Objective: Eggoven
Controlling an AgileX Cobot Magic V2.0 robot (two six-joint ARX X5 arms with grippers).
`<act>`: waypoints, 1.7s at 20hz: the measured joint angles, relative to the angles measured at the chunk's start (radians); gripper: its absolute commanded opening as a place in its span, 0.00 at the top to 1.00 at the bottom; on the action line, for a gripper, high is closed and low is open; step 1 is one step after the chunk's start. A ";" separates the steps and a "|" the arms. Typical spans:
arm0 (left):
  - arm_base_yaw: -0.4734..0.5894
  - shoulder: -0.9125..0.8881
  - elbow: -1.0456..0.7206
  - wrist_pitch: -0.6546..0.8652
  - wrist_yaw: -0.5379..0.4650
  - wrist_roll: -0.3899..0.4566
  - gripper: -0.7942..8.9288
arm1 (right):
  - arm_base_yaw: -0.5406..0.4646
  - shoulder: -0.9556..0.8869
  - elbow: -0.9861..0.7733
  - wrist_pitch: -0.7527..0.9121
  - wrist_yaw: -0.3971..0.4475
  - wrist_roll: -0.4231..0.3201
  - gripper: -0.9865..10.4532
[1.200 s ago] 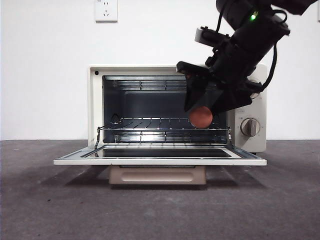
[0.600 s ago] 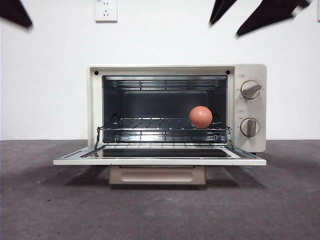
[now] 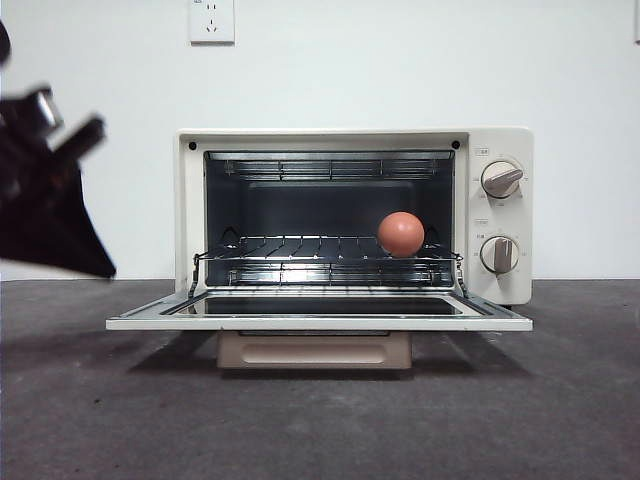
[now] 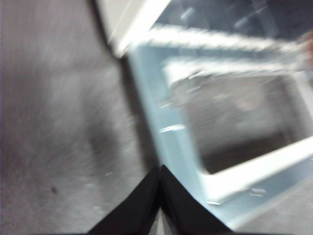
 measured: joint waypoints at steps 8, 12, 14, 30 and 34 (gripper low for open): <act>0.001 0.208 0.000 0.150 0.085 -0.018 0.91 | 0.000 -0.044 0.000 0.000 0.001 -0.001 0.65; 0.001 0.267 0.000 0.166 0.134 -0.024 0.91 | 0.000 -0.043 0.000 0.000 0.011 -0.001 0.65; 0.000 0.273 0.000 0.185 0.173 -0.025 0.91 | 0.000 -0.043 0.000 0.000 0.029 -0.001 0.65; 0.016 0.277 -0.008 0.651 0.421 -0.319 0.91 | 0.000 -0.043 0.000 -0.048 0.057 -0.001 0.65; 0.027 0.277 0.015 0.821 0.370 -0.460 0.91 | 0.000 -0.043 0.000 -0.056 0.057 -0.001 0.65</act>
